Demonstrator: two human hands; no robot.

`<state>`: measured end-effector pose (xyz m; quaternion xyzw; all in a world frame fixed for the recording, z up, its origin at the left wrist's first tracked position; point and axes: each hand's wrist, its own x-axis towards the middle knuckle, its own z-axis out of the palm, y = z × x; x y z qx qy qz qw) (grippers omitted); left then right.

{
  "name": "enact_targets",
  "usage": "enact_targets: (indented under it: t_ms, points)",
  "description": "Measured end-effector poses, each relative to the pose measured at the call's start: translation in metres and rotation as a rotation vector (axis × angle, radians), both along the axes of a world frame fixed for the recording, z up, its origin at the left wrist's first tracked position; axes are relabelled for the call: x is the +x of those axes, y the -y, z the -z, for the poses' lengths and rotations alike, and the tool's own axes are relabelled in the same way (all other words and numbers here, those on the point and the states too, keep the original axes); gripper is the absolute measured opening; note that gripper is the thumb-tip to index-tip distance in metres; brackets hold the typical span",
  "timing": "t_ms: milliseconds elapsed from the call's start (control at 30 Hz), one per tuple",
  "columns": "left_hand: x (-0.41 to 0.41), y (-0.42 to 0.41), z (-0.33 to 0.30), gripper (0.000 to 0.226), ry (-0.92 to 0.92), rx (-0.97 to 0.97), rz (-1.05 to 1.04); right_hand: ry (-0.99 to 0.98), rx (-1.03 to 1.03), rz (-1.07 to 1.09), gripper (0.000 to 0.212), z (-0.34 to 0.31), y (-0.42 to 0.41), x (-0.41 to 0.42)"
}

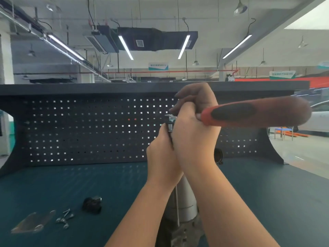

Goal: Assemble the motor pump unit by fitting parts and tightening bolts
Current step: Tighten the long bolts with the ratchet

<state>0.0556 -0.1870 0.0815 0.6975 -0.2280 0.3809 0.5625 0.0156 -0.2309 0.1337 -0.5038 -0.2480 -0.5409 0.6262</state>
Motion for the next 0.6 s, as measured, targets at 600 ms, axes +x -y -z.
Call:
enact_targets:
  t_ms: [600]
  points:
    - [-0.016, -0.009, -0.01, 0.02, -0.272, 0.426, 0.022, 0.116, 0.286, -0.206, 0.026, -0.005, 0.028, 0.0]
